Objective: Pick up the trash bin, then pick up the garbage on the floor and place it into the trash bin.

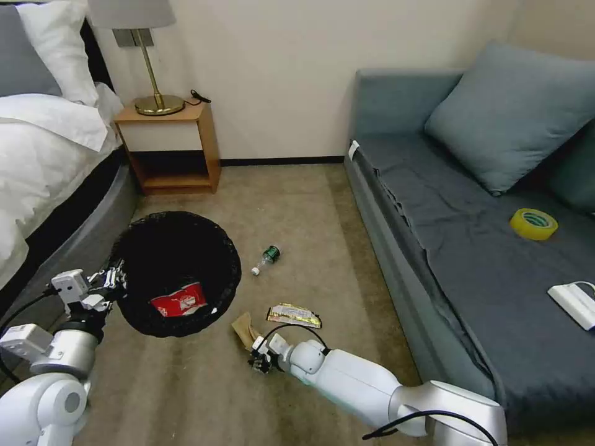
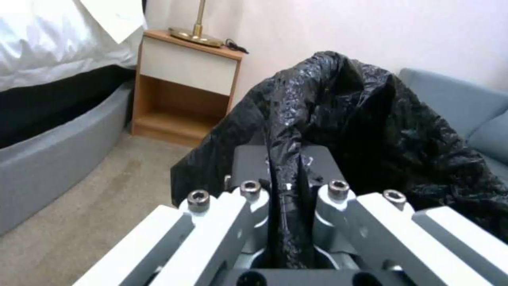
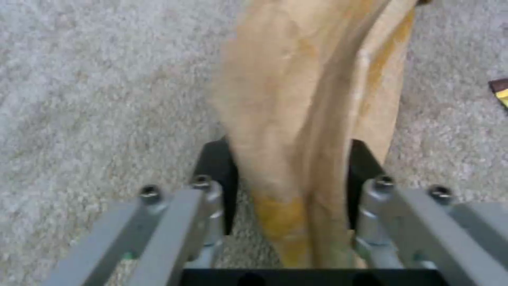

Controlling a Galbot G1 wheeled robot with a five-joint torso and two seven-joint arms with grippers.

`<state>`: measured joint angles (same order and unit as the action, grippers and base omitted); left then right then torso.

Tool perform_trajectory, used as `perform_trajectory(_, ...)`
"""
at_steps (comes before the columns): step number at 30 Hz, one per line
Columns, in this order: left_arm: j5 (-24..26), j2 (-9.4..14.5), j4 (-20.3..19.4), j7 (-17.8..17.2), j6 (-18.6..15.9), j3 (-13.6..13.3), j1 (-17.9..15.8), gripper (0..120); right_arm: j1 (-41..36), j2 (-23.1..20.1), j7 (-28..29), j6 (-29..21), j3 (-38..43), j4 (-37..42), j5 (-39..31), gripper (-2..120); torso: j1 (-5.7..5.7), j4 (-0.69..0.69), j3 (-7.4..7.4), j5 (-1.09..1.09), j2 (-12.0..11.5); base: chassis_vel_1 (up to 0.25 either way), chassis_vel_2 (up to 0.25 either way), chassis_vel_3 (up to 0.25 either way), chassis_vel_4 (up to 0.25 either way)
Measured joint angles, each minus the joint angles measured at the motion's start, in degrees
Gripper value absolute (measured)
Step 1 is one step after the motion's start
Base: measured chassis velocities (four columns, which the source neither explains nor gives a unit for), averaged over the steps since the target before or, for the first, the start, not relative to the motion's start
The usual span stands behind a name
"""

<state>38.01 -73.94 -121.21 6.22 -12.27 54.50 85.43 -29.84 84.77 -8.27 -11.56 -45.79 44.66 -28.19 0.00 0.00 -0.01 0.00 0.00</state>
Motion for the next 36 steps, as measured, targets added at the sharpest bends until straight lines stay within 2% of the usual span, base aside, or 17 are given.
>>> perform_trajectory(1,0.00,0.00,0.00,0.00,0.00,0.00,0.00,6,0.00,0.00,0.00,0.00,0.00,0.00,0.00,32,0.00,0.00,0.00,0.00,0.00,0.000,0.000,0.000,0.000)
perform_trajectory(5,-0.29,-0.06,-0.04,-0.06,0.00,0.09,0.21,6,-0.52,-0.07,0.58,0.98,1.07,0.92,-0.05,12,0.00,0.01,0.00,0.00,0.00,0.000,0.000,0.000,0.000)
perform_trajectory(6,-0.29,-0.06,-0.04,-0.06,0.00,0.09,0.21,6,-0.52,-0.07,0.58,0.98,1.07,0.92,-0.05,12,0.00,0.01,0.00,0.00,0.00,0.000,0.000,0.000,0.000)
perform_trajectory(9,-0.45,0.01,0.00,-0.04,0.04,0.51,0.72,6,-0.94,-0.38,0.79,2.38,2.19,1.71,-0.03,0,0.00,0.01,0.00,0.00,0.00,0.000,0.000,0.000,0.000)
perform_trajectory(22,-0.11,0.48,2.95,0.14,0.82,2.15,1.83,6,-1.23,-5.03,3.67,2.69,6.06,9.75,-1.38,0,0.00,0.01,0.01,0.02,0.00,0.000,0.000,0.000,0.000)
perform_trajectory(24,0.12,0.20,5.36,0.10,1.16,2.28,1.99,6,-1.30,-9.09,6.49,1.53,10.21,18.39,-2.98,0,0.00,0.00,0.01,0.01,0.00,0.000,0.000,0.000,0.000)
perform_trajectory(26,0.12,0.16,5.74,0.05,1.21,2.30,2.00,6,-1.34,-10.00,7.15,1.23,11.25,20.71,-3.30,0,0.00,0.00,0.01,0.01,0.00,0.000,0.000,0.000,0.000)
perform_trajectory(30,0.13,0.09,7.40,-0.12,1.28,2.04,1.81,6,-1.40,-16.93,9.79,0.32,15.77,33.17,-5.07,0,0.00,0.01,0.01,0.00,0.00,0.000,0.000,0.000,0.000)
perform_trajectory(32,0.13,0.12,7.53,-0.13,1.28,1.97,1.77,6,-1.37,-17.73,10.10,0.18,16.07,34.19,-5.30,0,0.00,0.01,0.00,0.02,0.00,0.000,0.000,0.000,0.000)
perform_trajectory(34,0.19,0.28,8.19,-0.13,1.29,1.54,1.47,6,-1.15,-22.44,11.47,-0.02,17.33,39.20,-6.93,0,0.00,-0.01,0.00,0.02,0.00,0.000,0.000,0.000,0.000)
perform_trajectory(36,0.19,0.28,8.22,-0.13,1.29,1.51,1.46,6,-1.14,-22.81,11.57,-0.03,17.40,39.62,-7.08,0,0.00,-0.01,0.00,0.02,0.00,0.000,0.000,0.000,0.000)
